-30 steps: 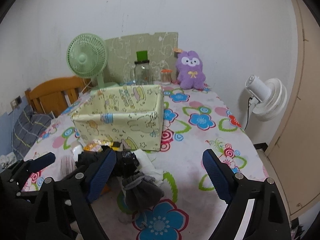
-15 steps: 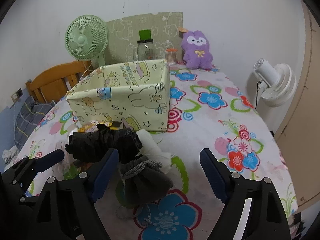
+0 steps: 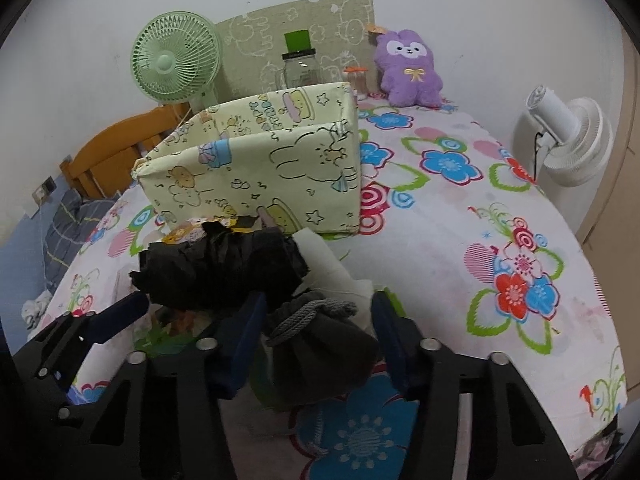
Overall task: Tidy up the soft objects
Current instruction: 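Grasp the black cloth with the left tool while the right tool grasps the grey sock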
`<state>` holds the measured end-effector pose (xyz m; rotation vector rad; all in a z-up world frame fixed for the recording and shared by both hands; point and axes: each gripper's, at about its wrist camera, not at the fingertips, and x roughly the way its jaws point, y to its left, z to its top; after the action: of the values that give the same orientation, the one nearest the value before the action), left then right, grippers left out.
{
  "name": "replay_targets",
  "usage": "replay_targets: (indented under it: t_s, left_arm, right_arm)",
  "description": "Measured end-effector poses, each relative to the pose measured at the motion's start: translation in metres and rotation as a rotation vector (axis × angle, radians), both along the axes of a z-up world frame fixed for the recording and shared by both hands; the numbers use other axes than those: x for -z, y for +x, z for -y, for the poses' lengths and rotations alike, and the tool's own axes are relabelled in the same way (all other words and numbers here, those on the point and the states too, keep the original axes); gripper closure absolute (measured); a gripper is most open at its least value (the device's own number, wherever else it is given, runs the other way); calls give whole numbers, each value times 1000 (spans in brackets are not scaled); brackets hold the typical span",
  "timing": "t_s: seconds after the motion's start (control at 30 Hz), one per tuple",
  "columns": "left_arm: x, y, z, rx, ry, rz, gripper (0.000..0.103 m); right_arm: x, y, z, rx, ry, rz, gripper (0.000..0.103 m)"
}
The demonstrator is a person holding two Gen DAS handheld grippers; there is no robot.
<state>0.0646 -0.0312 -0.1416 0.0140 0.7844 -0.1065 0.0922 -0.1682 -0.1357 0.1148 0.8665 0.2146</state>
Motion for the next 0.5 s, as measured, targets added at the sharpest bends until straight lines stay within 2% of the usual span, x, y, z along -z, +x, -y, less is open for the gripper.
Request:
replay_targets:
  t_s: [0.03,0.2,0.27,0.5]
  left_arm:
    - [-1,0,0,0,-3,1,28]
    - [-4,0,2,3,-12,7,28]
    - [-7,0,2,1,-18,14,28]
    - [-11,6,5,-3,-14,26,28]
  right_arm:
    - [-1,-1,-1,-5,4,3,56]
    - [-6,-3,0,4,17,13,63]
    - [-8,-3,1,8,21,18,71]
    - [-14,2,7,27,28,28,72]
